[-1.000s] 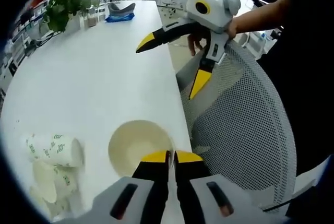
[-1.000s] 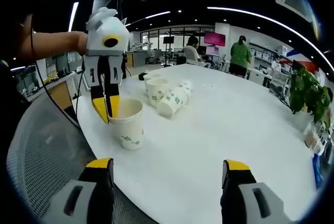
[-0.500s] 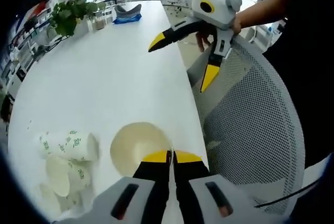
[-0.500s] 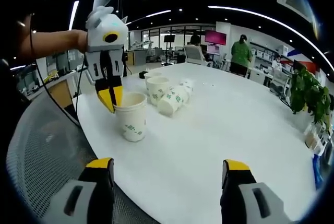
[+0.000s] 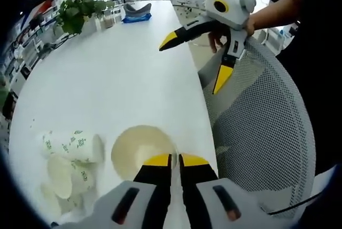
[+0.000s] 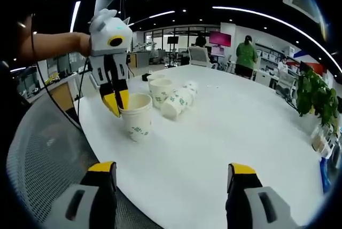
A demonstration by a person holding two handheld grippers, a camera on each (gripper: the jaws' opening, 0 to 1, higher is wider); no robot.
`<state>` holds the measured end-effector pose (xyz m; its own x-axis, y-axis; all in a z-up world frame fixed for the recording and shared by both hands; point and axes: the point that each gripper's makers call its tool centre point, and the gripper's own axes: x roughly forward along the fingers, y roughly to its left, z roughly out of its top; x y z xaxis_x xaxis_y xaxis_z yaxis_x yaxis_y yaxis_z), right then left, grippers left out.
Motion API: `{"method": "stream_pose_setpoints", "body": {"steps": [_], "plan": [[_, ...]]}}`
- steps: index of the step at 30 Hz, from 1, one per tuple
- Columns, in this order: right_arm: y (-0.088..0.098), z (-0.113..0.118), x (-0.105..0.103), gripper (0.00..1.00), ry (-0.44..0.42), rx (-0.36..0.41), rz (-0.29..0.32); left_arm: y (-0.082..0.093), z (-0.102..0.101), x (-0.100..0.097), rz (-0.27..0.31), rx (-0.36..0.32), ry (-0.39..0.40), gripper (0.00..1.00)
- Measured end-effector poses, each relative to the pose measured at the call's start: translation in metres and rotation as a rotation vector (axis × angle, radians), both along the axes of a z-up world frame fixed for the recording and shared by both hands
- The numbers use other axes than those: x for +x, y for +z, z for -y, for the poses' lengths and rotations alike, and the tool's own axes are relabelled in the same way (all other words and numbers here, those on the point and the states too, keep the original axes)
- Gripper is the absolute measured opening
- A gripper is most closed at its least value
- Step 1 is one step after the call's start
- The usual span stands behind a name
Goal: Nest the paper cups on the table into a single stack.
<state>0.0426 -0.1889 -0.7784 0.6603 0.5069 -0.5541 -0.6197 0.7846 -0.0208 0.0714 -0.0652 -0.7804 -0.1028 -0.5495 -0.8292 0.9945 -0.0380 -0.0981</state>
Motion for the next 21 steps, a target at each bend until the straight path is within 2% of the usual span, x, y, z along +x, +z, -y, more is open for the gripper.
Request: {"method": "stream_pose_setpoints", "body": {"steps": [3, 8, 11, 16, 21], "plan": [[0.0, 0.0, 0.0, 0.86, -0.001, 0.002, 0.001, 0.006, 0.002, 0.001, -0.007, -0.042, 0.022, 0.11], [0.001, -0.001, 0.0, 0.86, 0.0, 0.002, 0.001, 0.01, -0.001, 0.006, -0.014, -0.074, 0.057, 0.15], [0.001, -0.001, 0.0, 0.86, 0.002, 0.003, 0.001, 0.021, 0.001, 0.007, -0.025, -0.119, 0.089, 0.17], [0.001, -0.002, 0.0, 0.86, 0.003, 0.004, 0.0, 0.036, 0.001, 0.011, -0.078, -0.206, 0.155, 0.21], [0.0, -0.001, 0.0, 0.86, 0.004, 0.007, 0.0, 0.044, -0.007, 0.018, -0.065, -0.233, 0.188, 0.27]]}}
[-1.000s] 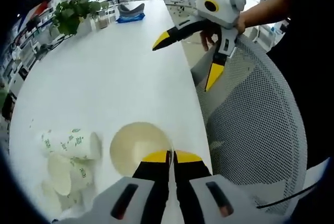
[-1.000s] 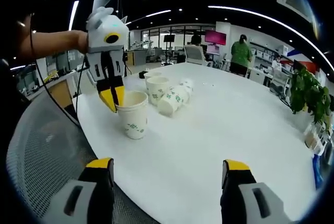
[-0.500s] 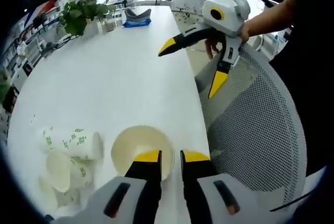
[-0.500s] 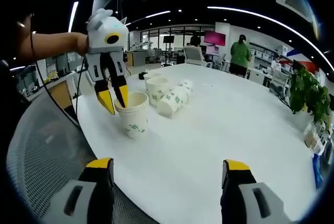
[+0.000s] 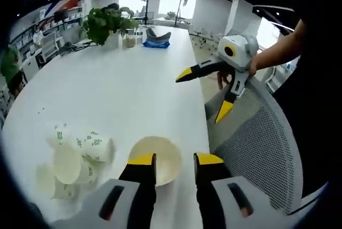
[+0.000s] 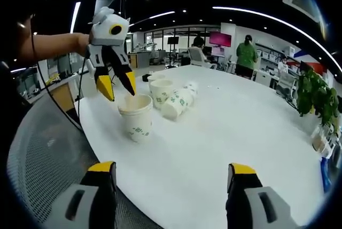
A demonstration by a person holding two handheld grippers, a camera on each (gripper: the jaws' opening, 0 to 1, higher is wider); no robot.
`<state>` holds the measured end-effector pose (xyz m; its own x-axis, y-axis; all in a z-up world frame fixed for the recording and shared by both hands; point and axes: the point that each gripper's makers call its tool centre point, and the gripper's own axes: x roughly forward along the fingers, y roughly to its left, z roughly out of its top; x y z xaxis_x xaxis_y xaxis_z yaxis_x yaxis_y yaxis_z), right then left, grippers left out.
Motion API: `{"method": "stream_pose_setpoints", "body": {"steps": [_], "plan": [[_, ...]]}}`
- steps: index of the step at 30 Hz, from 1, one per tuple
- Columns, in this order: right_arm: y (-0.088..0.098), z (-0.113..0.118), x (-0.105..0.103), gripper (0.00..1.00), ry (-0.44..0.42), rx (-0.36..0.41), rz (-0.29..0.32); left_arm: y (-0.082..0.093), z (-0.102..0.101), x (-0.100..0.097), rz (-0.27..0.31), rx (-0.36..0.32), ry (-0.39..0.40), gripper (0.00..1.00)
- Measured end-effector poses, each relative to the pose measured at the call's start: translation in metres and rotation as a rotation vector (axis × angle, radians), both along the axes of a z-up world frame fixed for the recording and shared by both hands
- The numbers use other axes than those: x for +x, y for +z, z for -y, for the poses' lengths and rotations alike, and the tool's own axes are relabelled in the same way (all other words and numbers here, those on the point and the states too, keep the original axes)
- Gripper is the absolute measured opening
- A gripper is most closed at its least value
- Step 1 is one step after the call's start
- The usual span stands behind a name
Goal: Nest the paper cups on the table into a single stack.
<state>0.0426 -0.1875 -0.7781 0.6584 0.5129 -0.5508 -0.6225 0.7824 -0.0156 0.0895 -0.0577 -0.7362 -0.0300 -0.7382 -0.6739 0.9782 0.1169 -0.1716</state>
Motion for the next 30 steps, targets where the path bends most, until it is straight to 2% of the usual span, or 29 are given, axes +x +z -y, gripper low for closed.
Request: {"method": "stream_pose_setpoints", "body": {"steps": [4, 8, 16, 24, 30], "plan": [[0.0, -0.001, 0.0, 0.87, 0.003, 0.003, 0.002, 0.0, -0.013, 0.014, 0.01, -0.011, 0.043, 0.32], [0.002, -0.001, 0.0, 0.88, 0.003, 0.014, 0.008, 0.002, -0.03, 0.034, 0.042, -0.008, 0.096, 0.37], [0.004, -0.002, 0.0, 0.9, -0.001, 0.031, 0.016, 0.004, -0.048, 0.064, 0.1, -0.002, 0.188, 0.48], [0.003, -0.001, 0.0, 0.89, -0.007, 0.024, 0.015, 0.001, -0.058, 0.091, 0.159, 0.019, 0.267, 0.51], [0.002, 0.0, 0.0, 0.89, -0.009, 0.015, 0.011, -0.001, -0.06, 0.109, 0.149, 0.005, 0.309, 0.51]]}}
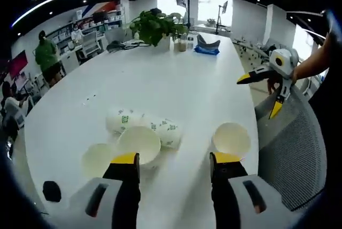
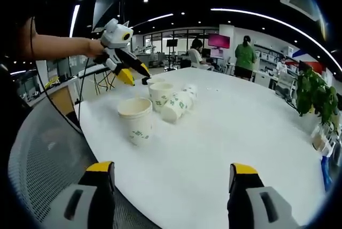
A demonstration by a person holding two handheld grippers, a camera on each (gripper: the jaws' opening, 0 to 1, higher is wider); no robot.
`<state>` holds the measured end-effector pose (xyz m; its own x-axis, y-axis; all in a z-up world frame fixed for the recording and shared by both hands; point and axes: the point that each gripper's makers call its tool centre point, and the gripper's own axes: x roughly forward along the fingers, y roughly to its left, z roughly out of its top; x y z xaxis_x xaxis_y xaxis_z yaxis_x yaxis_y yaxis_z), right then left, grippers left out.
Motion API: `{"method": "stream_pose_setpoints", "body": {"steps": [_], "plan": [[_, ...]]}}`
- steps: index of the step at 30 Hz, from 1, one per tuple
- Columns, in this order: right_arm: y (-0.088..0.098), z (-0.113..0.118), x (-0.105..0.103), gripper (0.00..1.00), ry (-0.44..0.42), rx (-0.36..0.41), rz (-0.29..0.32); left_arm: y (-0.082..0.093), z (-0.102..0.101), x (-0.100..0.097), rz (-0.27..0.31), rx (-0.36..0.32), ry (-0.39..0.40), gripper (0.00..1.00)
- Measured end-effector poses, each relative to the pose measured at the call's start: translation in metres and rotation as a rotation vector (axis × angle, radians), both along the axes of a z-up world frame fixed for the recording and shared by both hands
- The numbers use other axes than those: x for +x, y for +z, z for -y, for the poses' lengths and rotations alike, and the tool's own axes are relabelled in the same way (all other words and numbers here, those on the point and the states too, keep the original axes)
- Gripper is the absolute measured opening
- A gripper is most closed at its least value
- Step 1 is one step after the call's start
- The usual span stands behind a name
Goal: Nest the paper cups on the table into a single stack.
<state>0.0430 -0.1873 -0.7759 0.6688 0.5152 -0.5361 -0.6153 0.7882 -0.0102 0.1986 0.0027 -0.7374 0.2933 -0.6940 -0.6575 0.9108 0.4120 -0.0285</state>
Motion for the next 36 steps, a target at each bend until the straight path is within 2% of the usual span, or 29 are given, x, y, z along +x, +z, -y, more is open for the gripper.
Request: {"method": "stream_pose_setpoints", "body": {"steps": [6, 12, 17, 20, 26, 36], "plan": [[0.0, 0.001, 0.001, 0.88, -0.006, -0.003, -0.002, -0.008, 0.008, 0.004, -0.01, 0.013, -0.008, 0.49], [-0.001, 0.001, 0.001, 0.88, -0.007, -0.008, -0.004, -0.024, 0.017, 0.008, -0.031, 0.043, -0.034, 0.44], [0.0, 0.001, 0.0, 0.87, -0.009, -0.012, -0.007, -0.027, 0.024, 0.005, -0.038, 0.056, -0.05, 0.39], [0.0, 0.001, 0.0, 0.87, -0.009, -0.013, -0.009, -0.032, 0.029, 0.01, -0.043, 0.062, -0.053, 0.36], [-0.004, 0.003, 0.0, 0.85, -0.005, -0.02, -0.017, -0.042, 0.024, 0.014, -0.032, 0.121, -0.071, 0.25], [-0.004, 0.004, 0.0, 0.85, -0.016, -0.012, -0.013, -0.053, 0.02, 0.025, -0.028, 0.14, -0.03, 0.08]]}}
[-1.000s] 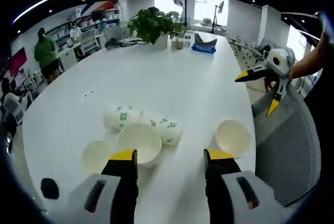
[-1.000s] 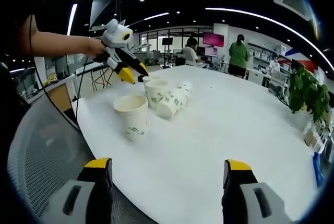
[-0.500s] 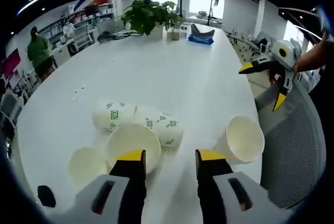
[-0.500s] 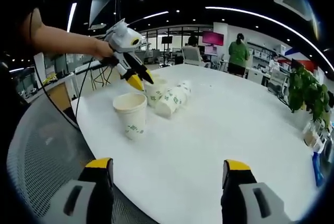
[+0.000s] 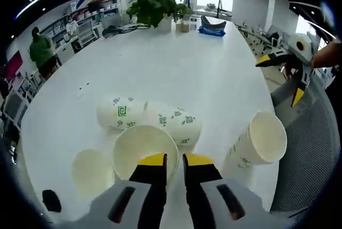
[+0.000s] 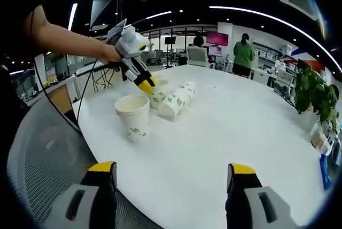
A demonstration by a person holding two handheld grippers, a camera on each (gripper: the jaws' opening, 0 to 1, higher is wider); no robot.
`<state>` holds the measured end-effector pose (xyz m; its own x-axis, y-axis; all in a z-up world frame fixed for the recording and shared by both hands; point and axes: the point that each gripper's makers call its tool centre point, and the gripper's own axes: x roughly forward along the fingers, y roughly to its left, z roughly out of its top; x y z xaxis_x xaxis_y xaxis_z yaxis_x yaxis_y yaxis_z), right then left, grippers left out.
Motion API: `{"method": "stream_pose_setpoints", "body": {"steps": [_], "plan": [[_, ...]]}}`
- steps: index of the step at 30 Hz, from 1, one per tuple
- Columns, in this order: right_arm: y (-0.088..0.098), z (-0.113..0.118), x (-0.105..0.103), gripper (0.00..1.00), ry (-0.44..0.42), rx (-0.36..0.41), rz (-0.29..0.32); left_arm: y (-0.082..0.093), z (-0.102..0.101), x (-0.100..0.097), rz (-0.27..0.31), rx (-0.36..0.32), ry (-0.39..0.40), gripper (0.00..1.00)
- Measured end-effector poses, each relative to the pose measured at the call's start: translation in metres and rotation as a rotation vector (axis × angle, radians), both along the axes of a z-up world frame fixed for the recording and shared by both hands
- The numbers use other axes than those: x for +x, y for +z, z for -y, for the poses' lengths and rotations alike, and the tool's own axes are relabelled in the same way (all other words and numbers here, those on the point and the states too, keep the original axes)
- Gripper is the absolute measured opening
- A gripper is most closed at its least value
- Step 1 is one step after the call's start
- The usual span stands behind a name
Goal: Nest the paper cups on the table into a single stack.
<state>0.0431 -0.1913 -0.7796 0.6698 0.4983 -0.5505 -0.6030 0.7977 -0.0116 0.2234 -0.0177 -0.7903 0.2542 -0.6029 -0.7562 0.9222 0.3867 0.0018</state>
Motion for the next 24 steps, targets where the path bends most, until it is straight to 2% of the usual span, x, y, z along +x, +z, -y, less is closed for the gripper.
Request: {"method": "stream_pose_setpoints", "body": {"steps": [4, 6, 11, 18, 24], "plan": [[0.001, 0.001, 0.0, 0.85, -0.005, 0.001, 0.003, -0.002, -0.002, 0.002, 0.005, 0.003, -0.003, 0.02], [0.001, 0.0, 0.0, 0.85, -0.005, 0.003, 0.005, 0.0, -0.004, 0.003, 0.034, 0.021, -0.016, 0.01], [0.001, -0.001, -0.001, 0.86, 0.001, 0.0, 0.004, 0.007, -0.003, -0.002, 0.056, 0.015, -0.023, 0.0], [0.002, -0.001, 0.0, 0.85, 0.004, -0.001, 0.005, 0.014, -0.01, -0.005, 0.06, 0.005, -0.013, 0.0], [0.005, -0.001, 0.001, 0.87, 0.002, 0.008, 0.02, 0.022, -0.013, -0.015, 0.072, -0.003, -0.021, 0.0]]}}
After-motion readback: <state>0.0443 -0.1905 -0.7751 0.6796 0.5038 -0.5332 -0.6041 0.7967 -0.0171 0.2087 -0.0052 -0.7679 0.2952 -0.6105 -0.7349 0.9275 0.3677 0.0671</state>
